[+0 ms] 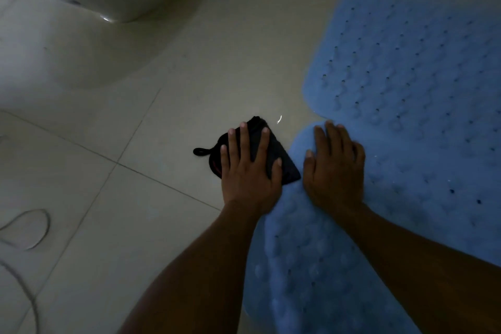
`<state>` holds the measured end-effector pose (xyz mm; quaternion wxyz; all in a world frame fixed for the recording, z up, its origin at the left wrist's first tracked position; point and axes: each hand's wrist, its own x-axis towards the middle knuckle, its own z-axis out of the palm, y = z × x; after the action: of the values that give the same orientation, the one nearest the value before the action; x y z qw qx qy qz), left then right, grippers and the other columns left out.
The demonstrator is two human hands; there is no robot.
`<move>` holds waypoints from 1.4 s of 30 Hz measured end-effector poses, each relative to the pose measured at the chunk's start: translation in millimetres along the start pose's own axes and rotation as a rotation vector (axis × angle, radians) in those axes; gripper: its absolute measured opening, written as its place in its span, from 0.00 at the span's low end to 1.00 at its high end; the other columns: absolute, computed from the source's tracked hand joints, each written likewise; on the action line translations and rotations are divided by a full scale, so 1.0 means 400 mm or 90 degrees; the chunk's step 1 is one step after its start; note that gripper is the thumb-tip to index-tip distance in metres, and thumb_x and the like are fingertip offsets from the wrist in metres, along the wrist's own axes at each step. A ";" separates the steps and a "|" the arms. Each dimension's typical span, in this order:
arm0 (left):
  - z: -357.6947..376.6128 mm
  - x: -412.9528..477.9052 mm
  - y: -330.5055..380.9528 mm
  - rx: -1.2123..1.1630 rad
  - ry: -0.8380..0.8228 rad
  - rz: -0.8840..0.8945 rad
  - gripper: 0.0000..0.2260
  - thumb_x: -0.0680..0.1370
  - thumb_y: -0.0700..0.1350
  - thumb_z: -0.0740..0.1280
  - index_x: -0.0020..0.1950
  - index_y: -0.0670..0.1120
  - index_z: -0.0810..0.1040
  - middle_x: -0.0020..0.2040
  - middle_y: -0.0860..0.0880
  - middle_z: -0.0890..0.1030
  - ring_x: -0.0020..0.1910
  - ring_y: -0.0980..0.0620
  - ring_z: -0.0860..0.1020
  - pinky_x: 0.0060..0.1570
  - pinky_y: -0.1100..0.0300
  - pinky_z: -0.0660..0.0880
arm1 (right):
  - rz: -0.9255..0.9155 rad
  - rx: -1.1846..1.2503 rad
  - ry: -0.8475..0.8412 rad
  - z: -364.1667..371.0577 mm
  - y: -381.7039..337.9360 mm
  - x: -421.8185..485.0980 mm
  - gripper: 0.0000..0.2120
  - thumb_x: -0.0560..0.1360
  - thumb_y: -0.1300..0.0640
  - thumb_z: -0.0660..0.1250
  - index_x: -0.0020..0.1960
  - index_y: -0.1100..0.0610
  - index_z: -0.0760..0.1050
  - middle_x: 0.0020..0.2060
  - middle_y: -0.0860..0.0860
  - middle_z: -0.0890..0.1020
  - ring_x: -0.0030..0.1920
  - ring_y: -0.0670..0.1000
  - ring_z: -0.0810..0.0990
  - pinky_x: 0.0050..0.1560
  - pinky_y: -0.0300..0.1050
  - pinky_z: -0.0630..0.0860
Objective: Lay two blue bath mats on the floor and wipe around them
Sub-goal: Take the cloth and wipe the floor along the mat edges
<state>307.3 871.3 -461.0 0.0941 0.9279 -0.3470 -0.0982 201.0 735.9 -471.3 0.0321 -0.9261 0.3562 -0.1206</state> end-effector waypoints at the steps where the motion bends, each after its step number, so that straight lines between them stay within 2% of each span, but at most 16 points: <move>1: -0.001 0.011 0.004 -0.001 0.004 0.003 0.31 0.82 0.61 0.49 0.83 0.55 0.46 0.83 0.44 0.40 0.82 0.42 0.37 0.78 0.44 0.36 | 0.002 0.005 0.006 0.001 0.001 -0.001 0.24 0.81 0.51 0.58 0.74 0.59 0.69 0.75 0.58 0.69 0.76 0.59 0.66 0.70 0.59 0.64; 4: -0.001 0.045 0.016 -0.001 0.004 0.007 0.31 0.82 0.62 0.48 0.83 0.55 0.46 0.83 0.44 0.40 0.81 0.42 0.37 0.78 0.44 0.36 | 0.003 0.031 0.034 -0.005 0.011 0.021 0.21 0.80 0.52 0.59 0.70 0.57 0.73 0.71 0.56 0.74 0.72 0.58 0.70 0.65 0.57 0.66; 7: -0.003 0.084 0.033 -0.002 0.001 0.009 0.31 0.82 0.62 0.48 0.83 0.55 0.45 0.83 0.44 0.40 0.81 0.42 0.36 0.78 0.44 0.36 | 0.010 0.045 0.038 -0.020 0.033 0.099 0.21 0.79 0.51 0.58 0.70 0.56 0.72 0.70 0.56 0.74 0.71 0.58 0.70 0.63 0.57 0.66; 13: -0.004 0.180 0.071 -0.006 -0.004 0.007 0.31 0.82 0.62 0.46 0.83 0.56 0.43 0.83 0.45 0.38 0.81 0.43 0.35 0.79 0.44 0.36 | 0.036 0.025 -0.038 0.015 0.098 0.307 0.27 0.81 0.47 0.52 0.77 0.57 0.64 0.79 0.58 0.62 0.79 0.61 0.57 0.75 0.63 0.57; 16: -0.005 0.222 0.078 -0.015 0.006 0.015 0.31 0.82 0.63 0.47 0.83 0.56 0.44 0.83 0.45 0.39 0.81 0.43 0.35 0.79 0.43 0.37 | 0.028 -0.002 -0.081 0.047 0.107 0.342 0.29 0.82 0.46 0.49 0.80 0.56 0.58 0.81 0.57 0.57 0.81 0.59 0.53 0.77 0.65 0.53; 19: -0.005 0.265 0.090 -0.015 0.008 0.009 0.31 0.82 0.63 0.47 0.83 0.56 0.44 0.83 0.45 0.39 0.81 0.43 0.35 0.79 0.44 0.37 | 0.033 -0.013 -0.065 0.052 0.109 0.343 0.28 0.81 0.46 0.51 0.78 0.55 0.62 0.79 0.57 0.63 0.79 0.60 0.59 0.74 0.64 0.57; 22: -0.005 0.311 0.110 -0.009 0.012 -0.015 0.31 0.82 0.62 0.48 0.83 0.56 0.44 0.83 0.45 0.39 0.81 0.43 0.35 0.79 0.43 0.37 | 0.026 0.004 -0.014 0.026 0.125 0.392 0.23 0.77 0.45 0.56 0.67 0.54 0.72 0.68 0.57 0.74 0.67 0.62 0.72 0.61 0.58 0.67; 24: -0.005 0.335 0.121 -0.004 0.012 -0.026 0.31 0.82 0.62 0.47 0.83 0.56 0.44 0.83 0.45 0.39 0.81 0.42 0.35 0.79 0.43 0.37 | 0.036 0.017 0.014 0.015 0.150 0.458 0.21 0.77 0.46 0.55 0.63 0.56 0.74 0.63 0.58 0.76 0.62 0.63 0.73 0.57 0.57 0.68; 27: -0.007 0.363 0.130 0.000 0.001 -0.029 0.31 0.82 0.63 0.46 0.83 0.56 0.42 0.83 0.45 0.37 0.81 0.43 0.34 0.79 0.43 0.37 | 0.058 0.018 0.006 0.021 0.200 0.566 0.24 0.79 0.46 0.55 0.70 0.57 0.70 0.71 0.59 0.71 0.72 0.63 0.66 0.67 0.61 0.64; 30: -0.014 0.397 0.134 -0.003 0.007 -0.018 0.31 0.82 0.62 0.47 0.83 0.56 0.44 0.83 0.45 0.38 0.81 0.43 0.35 0.79 0.43 0.38 | 0.112 -0.004 -0.104 0.059 0.233 0.618 0.29 0.83 0.43 0.49 0.80 0.54 0.56 0.81 0.56 0.56 0.81 0.60 0.50 0.78 0.65 0.49; 32: -0.017 0.425 0.134 0.005 0.014 0.001 0.30 0.82 0.63 0.47 0.83 0.56 0.44 0.83 0.46 0.39 0.81 0.43 0.36 0.79 0.44 0.38 | 0.122 -0.021 -0.112 0.081 0.239 0.615 0.31 0.83 0.42 0.46 0.82 0.53 0.50 0.82 0.55 0.51 0.81 0.60 0.46 0.79 0.65 0.44; 36: -0.026 0.488 0.137 0.000 0.001 0.036 0.29 0.83 0.63 0.47 0.83 0.57 0.45 0.83 0.47 0.39 0.81 0.44 0.36 0.78 0.46 0.34 | 0.119 -0.022 -0.104 0.081 0.233 0.609 0.31 0.82 0.42 0.46 0.82 0.54 0.50 0.82 0.55 0.52 0.81 0.60 0.47 0.79 0.66 0.44; 42: -0.042 0.618 0.190 0.002 -0.049 0.028 0.30 0.83 0.63 0.46 0.83 0.58 0.42 0.83 0.46 0.37 0.81 0.43 0.34 0.78 0.44 0.34 | 0.110 -0.023 -0.028 0.071 0.228 0.599 0.30 0.82 0.44 0.51 0.80 0.57 0.58 0.80 0.58 0.60 0.80 0.60 0.54 0.78 0.66 0.51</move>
<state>447.0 652.9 -455.5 0.0816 0.9157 -0.3711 -0.1313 320.5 507.2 -464.0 0.0336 -0.8946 0.4362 -0.0908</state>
